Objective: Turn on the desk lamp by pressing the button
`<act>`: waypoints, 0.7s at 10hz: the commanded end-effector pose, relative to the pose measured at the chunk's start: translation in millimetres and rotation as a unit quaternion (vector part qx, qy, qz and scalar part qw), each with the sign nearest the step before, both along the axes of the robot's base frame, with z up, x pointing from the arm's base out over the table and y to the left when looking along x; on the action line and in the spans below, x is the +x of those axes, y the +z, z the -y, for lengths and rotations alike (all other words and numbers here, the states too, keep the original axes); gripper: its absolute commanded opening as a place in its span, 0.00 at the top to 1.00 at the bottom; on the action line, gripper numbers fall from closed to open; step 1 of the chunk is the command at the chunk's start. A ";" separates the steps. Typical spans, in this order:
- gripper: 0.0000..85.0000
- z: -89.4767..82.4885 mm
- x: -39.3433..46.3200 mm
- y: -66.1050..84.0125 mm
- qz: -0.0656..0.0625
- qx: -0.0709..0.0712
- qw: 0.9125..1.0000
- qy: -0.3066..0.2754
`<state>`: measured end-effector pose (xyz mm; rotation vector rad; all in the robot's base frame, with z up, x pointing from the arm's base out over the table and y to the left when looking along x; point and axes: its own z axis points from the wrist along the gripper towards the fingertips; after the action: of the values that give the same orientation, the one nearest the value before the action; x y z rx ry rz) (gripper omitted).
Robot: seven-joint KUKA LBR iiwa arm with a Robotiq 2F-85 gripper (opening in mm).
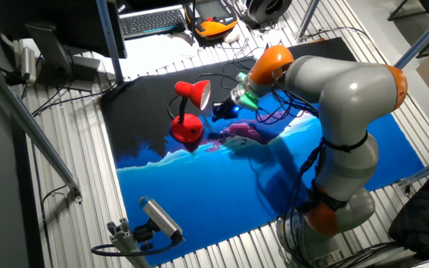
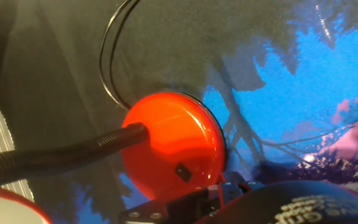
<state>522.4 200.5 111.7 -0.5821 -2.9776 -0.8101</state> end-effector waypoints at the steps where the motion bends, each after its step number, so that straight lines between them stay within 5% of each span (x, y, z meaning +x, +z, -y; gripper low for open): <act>1: 1.00 -3.5 -1.5 -2.2 0.001 0.001 1.000 -0.003; 4: 1.00 -22.9 -4.6 -6.3 0.004 -0.013 1.000 -0.016; 7: 1.00 -23.2 -4.4 -8.9 0.005 -0.014 1.000 -0.013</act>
<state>518.0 223.6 102.9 -0.6160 -2.9996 -0.7746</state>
